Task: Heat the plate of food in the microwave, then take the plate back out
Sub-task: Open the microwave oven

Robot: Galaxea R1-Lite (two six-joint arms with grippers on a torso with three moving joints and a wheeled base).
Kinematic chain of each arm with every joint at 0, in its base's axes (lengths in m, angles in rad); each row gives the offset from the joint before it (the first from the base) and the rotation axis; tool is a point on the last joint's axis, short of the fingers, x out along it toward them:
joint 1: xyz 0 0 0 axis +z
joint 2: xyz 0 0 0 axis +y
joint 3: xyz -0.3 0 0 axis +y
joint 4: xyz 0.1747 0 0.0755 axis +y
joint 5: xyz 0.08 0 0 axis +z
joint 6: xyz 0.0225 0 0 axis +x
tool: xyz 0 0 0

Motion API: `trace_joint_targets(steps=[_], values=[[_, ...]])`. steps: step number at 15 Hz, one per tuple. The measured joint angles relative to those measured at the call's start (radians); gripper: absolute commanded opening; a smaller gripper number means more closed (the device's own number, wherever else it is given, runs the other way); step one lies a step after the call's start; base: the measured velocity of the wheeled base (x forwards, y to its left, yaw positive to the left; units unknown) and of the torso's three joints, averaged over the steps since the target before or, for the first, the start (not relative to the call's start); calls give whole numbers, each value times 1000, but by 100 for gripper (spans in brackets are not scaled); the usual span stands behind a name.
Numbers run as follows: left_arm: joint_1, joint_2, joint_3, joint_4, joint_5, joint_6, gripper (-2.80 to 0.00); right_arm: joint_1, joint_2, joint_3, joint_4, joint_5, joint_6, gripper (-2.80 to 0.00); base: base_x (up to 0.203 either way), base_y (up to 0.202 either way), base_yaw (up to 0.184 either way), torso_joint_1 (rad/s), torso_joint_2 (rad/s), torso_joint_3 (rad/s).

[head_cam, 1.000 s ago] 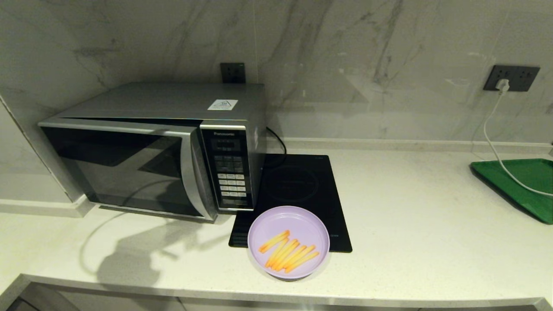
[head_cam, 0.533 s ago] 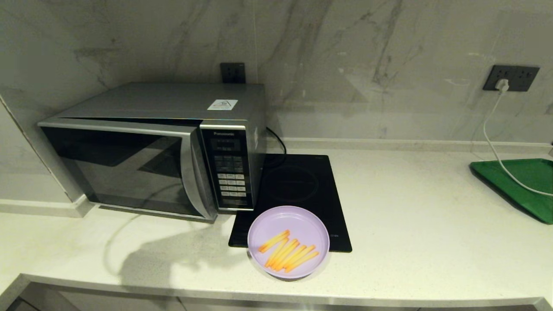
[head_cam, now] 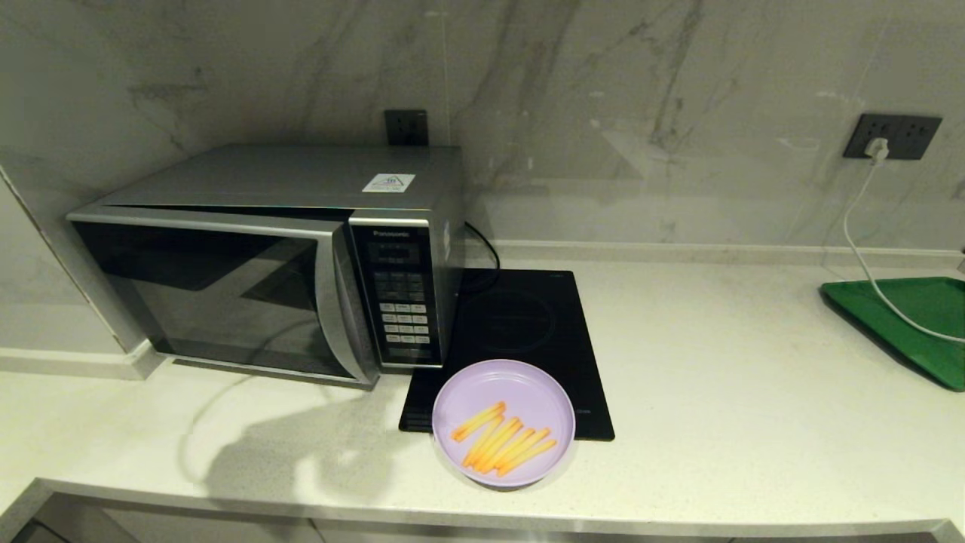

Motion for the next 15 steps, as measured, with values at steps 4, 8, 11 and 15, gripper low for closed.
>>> trace_joint_targets(steps=[4,8,11,15], values=[[14,-78,189,54,8,1,0,0,0,0,0,0,0,-280,0,0,0,0,0,0],[28,-206,258,308,72,-620,0,0,0,0,0,0,0,-280,0,0,0,0,0,0],[40,-228,269,543,196,-1044,0,0,0,0,0,0,0,-280,0,0,0,0,0,0],[43,-205,356,565,251,-1169,0,0,0,0,0,0,0,-280,0,0,0,0,0,0]])
